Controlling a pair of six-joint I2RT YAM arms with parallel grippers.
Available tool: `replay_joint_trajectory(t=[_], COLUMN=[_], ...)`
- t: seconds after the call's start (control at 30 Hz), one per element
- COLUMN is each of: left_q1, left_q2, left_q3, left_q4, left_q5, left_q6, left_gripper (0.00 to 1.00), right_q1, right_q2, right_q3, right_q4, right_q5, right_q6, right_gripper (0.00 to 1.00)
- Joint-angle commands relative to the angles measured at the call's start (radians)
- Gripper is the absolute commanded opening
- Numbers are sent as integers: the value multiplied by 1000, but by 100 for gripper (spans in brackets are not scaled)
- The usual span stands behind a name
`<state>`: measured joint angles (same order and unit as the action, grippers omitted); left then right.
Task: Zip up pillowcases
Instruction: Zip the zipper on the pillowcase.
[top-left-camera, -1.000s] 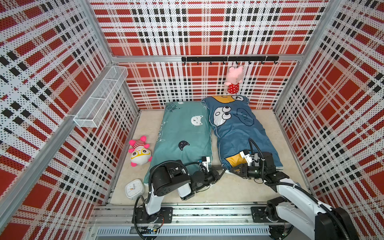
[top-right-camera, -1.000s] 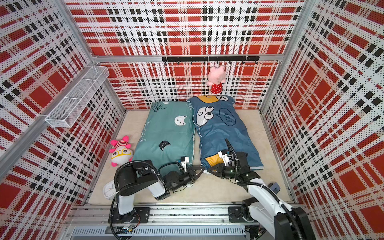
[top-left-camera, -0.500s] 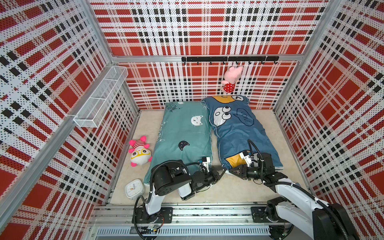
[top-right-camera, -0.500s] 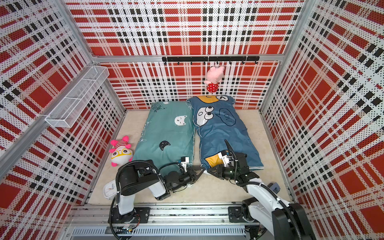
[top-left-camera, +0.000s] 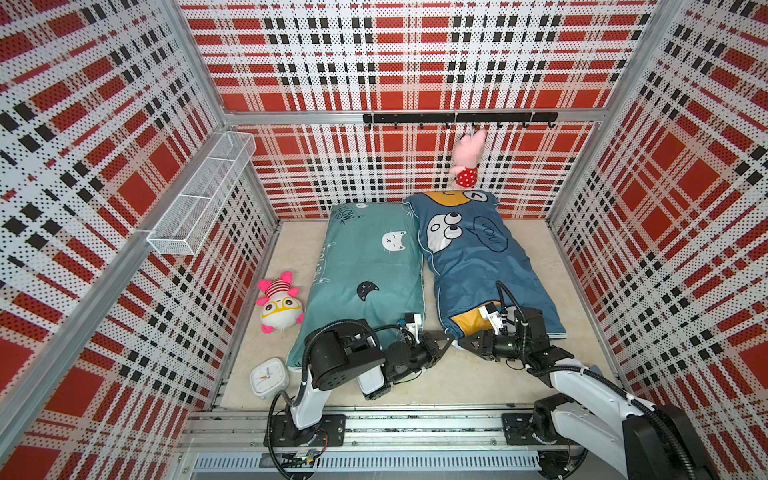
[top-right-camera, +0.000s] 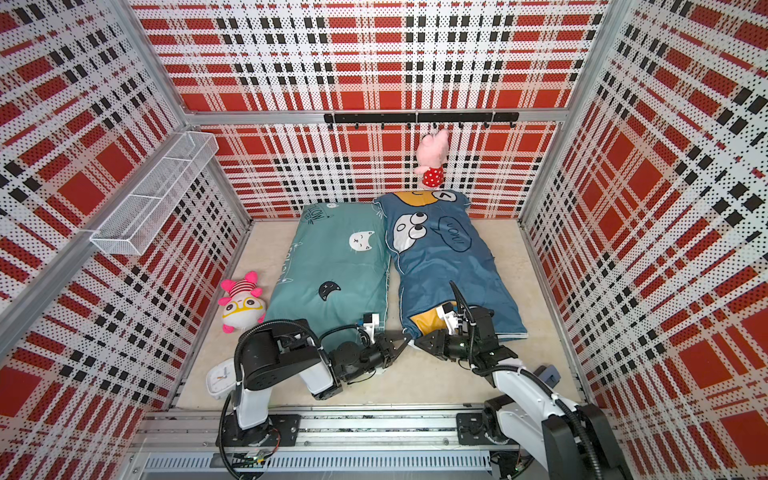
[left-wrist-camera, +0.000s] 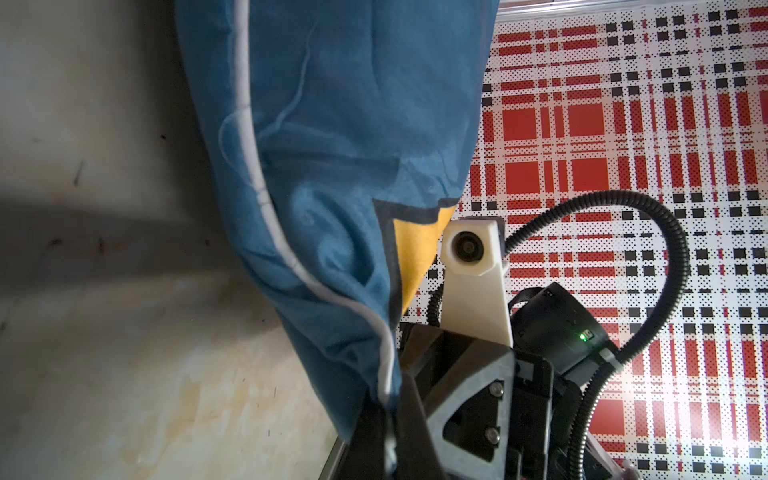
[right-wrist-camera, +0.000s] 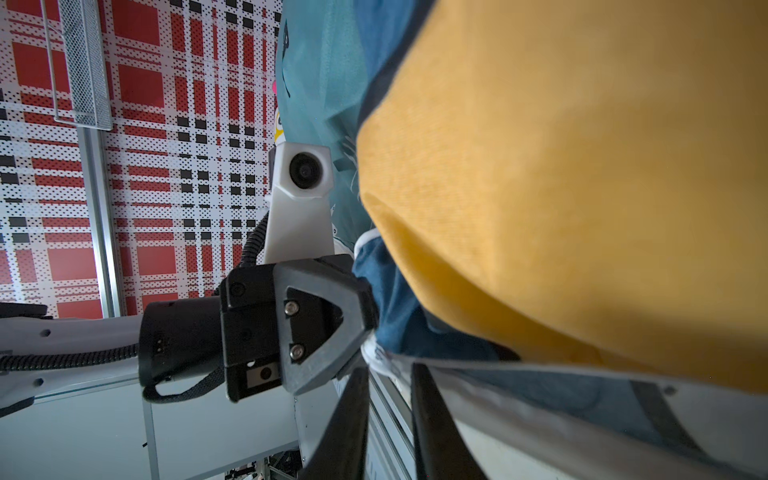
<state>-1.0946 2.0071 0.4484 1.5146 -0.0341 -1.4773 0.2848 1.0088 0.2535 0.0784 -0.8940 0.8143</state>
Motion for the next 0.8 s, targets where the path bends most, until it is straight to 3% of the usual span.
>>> replay_joint_trajectory(t=[0.0,0.77], left_q1=[-8,-14], left_q2=[22,26], left_q3=[17,23], left_q4=[55,47], left_q5=[2,4], left_q6=[1,3], left_gripper=[0,0], right_q1=[15,16], right_q2=[8,7], right_q3=[-8,-7], right_q4=[44,35], right_q5=[-13,26], right_q6=[14,2], right_gripper=[22,7])
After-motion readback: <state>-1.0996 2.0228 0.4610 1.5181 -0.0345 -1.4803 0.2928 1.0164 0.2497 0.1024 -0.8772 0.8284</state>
